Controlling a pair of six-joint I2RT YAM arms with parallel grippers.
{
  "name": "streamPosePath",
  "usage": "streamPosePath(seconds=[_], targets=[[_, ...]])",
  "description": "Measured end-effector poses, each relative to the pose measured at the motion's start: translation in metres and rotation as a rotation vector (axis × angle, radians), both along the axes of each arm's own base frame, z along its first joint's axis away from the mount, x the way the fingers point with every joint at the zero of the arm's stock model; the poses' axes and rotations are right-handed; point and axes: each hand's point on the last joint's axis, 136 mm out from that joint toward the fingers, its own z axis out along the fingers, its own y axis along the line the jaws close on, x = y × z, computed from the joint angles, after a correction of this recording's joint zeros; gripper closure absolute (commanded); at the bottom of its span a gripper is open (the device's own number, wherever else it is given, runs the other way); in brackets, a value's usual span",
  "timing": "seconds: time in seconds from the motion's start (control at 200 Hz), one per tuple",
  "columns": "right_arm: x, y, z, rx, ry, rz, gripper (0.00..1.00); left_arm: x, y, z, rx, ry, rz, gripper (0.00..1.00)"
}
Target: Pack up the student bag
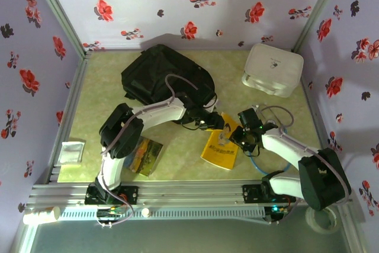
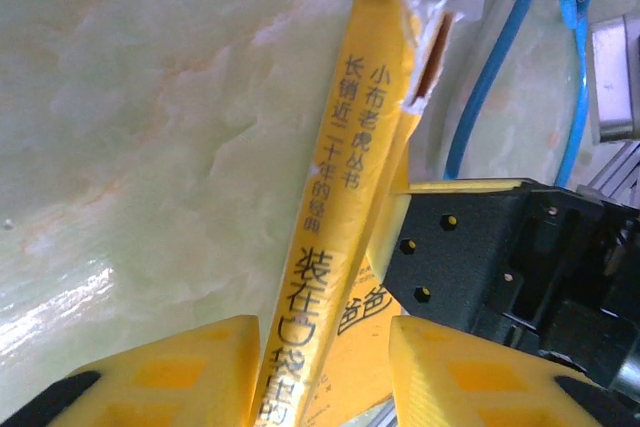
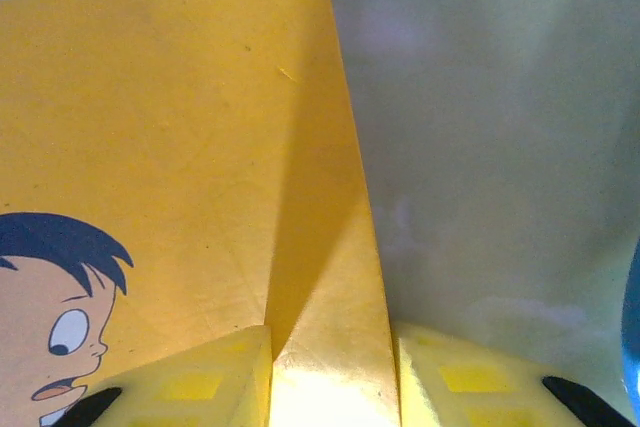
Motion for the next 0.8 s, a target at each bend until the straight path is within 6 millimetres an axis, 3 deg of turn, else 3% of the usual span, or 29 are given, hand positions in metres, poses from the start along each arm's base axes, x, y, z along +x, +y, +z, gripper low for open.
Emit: streamPosePath(seconds=[0.09, 0.255, 0.38, 0.45, 0.6, 0.8], targets=[[0.0, 0.0, 0.0, 0.0, 0.001, -0.002, 0.67, 0.001, 0.0, -0.002, 0.0, -0.009, -0.01, 0.69], [0.001, -0.001, 0.001, -0.005, -0.001, -0.005, 0.63, 0.005, 0.0, -0.001, -0.007, -0.037, -0.029, 0.87], [0.005, -0.004, 0.007, -0.021, -0.031, -0.008, 0.52, 0.009, 0.002, 0.001, -0.014, -0.077, -0.057, 0.99], [0.011, -0.003, 0.018, -0.018, -0.074, -0.002, 0.44, 0.013, 0.005, 0.007, -0.022, -0.094, -0.062, 1.0], [0.037, 0.003, 0.059, 0.028, -0.218, -0.006, 0.28, 0.03, 0.018, 0.043, -0.074, -0.156, -0.041, 1.0], [0.07, 0.019, 0.103, 0.143, -0.384, -0.01, 0.16, 0.088, 0.066, 0.108, -0.155, -0.276, 0.124, 1.0]])
